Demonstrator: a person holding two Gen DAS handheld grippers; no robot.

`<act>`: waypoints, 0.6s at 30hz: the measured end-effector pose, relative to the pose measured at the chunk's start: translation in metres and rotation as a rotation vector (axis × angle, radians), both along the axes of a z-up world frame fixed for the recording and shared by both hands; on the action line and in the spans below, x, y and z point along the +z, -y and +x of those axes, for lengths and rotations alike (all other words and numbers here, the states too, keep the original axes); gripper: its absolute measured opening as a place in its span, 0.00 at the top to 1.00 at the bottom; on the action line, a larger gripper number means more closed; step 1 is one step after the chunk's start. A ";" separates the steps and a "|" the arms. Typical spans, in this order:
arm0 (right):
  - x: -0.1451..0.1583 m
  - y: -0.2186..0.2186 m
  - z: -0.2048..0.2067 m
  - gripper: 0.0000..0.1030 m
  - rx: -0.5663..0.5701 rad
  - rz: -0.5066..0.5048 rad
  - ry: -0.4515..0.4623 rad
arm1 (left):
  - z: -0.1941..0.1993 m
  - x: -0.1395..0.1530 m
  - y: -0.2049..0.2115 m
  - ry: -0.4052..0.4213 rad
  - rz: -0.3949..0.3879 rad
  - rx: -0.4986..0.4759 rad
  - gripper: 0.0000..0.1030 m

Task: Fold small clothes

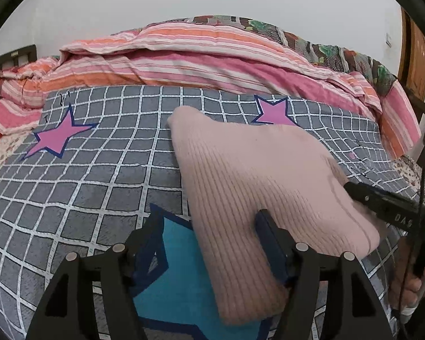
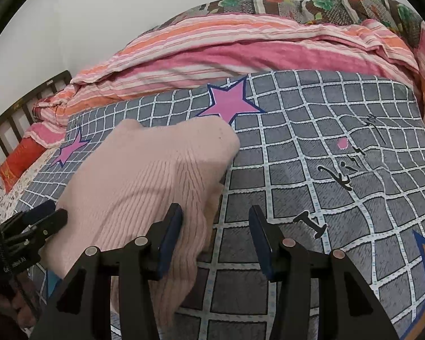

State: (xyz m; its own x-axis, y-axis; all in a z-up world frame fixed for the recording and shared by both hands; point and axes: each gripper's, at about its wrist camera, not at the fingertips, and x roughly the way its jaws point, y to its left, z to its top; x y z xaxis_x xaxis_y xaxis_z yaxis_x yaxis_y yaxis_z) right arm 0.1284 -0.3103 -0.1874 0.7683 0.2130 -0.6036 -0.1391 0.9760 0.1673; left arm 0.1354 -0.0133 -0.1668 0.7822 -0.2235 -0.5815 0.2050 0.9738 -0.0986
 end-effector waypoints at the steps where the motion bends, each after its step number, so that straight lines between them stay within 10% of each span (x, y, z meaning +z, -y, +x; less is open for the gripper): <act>1: -0.002 0.000 0.001 0.54 0.003 0.005 0.002 | 0.000 0.000 0.000 0.000 -0.002 0.000 0.36; 18: 0.013 0.001 -0.002 0.52 0.014 0.015 0.001 | -0.007 0.004 -0.002 0.004 -0.062 -0.076 0.36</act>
State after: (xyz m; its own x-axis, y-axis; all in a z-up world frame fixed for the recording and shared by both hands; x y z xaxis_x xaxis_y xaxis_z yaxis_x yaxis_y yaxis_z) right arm 0.1260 -0.3118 -0.1742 0.7658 0.2330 -0.5994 -0.1531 0.9713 0.1820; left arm 0.1285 -0.0117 -0.1626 0.7642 -0.3177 -0.5612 0.2781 0.9475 -0.1576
